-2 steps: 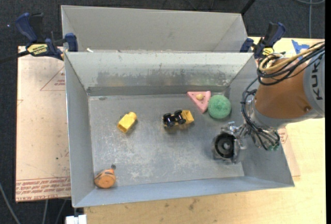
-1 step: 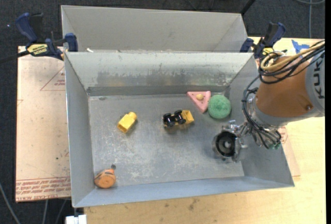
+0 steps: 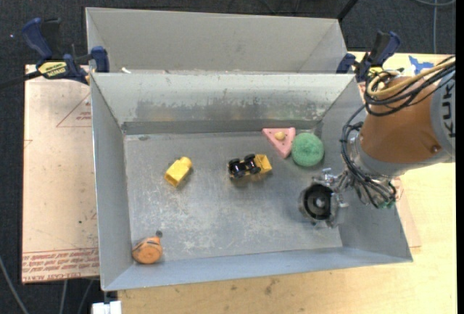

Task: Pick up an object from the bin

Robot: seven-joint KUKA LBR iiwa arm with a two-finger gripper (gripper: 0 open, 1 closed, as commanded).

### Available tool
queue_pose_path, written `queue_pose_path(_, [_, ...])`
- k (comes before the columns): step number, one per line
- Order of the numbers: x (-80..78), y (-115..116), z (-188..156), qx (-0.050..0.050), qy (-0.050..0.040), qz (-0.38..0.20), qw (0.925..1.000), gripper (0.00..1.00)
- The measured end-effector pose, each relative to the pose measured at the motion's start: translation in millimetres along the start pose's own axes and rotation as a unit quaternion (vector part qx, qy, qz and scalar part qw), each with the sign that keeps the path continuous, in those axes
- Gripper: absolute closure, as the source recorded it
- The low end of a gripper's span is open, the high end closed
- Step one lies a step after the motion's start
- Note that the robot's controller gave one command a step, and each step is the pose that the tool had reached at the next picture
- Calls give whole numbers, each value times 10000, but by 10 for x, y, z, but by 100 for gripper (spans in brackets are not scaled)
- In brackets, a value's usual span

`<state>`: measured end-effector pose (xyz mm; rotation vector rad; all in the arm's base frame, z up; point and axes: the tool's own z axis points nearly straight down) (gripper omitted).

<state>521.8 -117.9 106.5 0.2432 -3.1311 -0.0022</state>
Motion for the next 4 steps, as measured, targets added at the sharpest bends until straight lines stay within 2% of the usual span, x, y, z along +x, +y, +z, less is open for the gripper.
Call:
queue_pose_path(1, [6,6,-188,-5,13,-3,10000,100])
queue_pose_path(2, [-9,1,-342,7,-16,-3,10000,100])
queue_pose_path(4, [-14,1,-500,11,-25,-4,10000,100])
